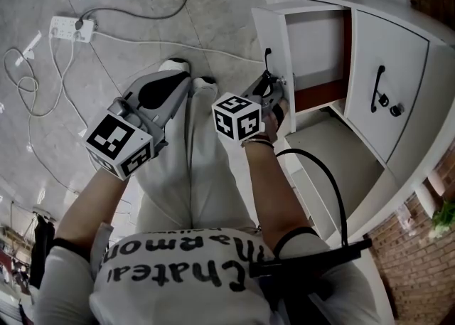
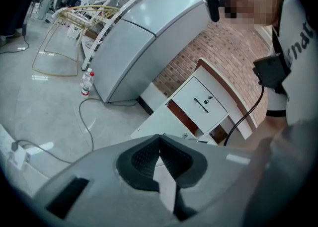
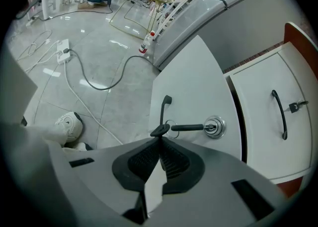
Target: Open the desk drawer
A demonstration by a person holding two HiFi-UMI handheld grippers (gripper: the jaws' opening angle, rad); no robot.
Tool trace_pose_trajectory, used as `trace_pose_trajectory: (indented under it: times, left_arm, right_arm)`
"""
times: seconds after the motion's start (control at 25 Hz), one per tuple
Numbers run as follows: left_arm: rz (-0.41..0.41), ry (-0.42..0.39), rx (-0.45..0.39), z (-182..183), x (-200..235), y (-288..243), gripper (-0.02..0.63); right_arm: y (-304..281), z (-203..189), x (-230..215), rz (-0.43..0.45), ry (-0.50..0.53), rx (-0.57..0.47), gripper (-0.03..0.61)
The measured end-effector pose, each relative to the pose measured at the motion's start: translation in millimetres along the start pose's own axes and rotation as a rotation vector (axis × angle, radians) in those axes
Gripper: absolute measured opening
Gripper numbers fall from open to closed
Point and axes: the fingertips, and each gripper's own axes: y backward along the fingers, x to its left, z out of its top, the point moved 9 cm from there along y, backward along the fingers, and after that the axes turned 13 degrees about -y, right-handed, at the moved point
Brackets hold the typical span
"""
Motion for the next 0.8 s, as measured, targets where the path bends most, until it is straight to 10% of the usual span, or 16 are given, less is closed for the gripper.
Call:
trace_pose_trajectory:
  times: [0.8]
  left_arm:
    - [0.067, 0.004, -0.006, -14, 12, 0, 0.015]
  right_arm:
    - [-16, -4, 33, -0.058, -0.016, 0.032, 0.020]
